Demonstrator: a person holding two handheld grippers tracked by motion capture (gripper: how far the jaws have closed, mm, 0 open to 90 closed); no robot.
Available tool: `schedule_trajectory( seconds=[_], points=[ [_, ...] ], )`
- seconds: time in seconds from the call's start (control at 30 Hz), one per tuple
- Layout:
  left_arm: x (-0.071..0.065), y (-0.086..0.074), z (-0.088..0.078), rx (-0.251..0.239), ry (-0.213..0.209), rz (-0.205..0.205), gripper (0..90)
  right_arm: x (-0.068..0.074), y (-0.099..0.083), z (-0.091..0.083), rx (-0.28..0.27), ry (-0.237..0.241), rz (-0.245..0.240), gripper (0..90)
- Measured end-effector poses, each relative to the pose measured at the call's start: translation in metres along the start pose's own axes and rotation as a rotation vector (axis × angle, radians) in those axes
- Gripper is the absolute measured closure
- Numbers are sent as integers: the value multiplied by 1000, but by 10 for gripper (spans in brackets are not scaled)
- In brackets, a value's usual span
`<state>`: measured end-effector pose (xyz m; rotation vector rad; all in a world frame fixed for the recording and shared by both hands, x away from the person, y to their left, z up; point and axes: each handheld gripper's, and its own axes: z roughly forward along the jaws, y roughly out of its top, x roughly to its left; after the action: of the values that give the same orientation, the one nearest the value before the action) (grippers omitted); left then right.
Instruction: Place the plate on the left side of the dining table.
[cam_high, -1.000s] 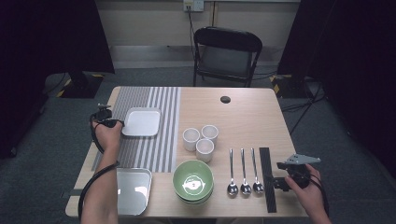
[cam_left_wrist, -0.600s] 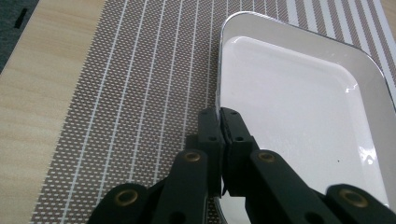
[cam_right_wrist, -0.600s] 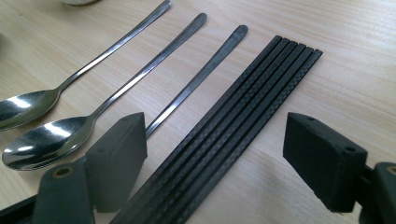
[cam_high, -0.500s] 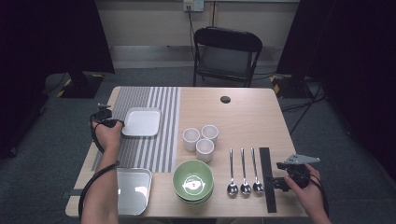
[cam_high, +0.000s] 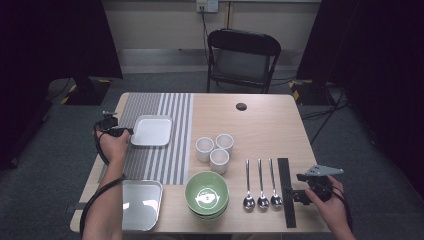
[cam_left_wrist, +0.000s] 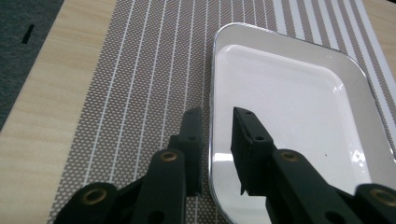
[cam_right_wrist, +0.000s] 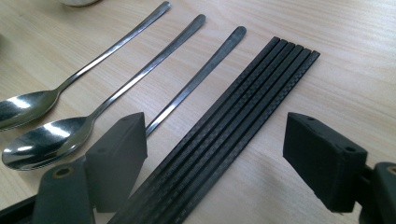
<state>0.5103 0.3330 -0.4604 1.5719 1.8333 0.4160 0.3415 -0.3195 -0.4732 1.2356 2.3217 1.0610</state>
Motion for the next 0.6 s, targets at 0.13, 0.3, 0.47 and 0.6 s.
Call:
schedule_trajectory(
  seconds=[0.13, 0.3, 0.47, 0.6],
  points=[
    [-3, -2, -10, -10, -8, 19, 678, 0, 0, 0, -3, 0, -7, 210],
    [-10, -5, -20, -18, -22, 34, 587, 1, 1, 0, -4, 5, -11, 211],
    [-17, -9, -27, -19, -39, 62, 518, 1, 1, 0, -2, 9, -12, 211],
    [-23, -13, -31, -21, -55, 73, 452, 0, 0, 0, -1, 10, -16, 212]
  ],
)
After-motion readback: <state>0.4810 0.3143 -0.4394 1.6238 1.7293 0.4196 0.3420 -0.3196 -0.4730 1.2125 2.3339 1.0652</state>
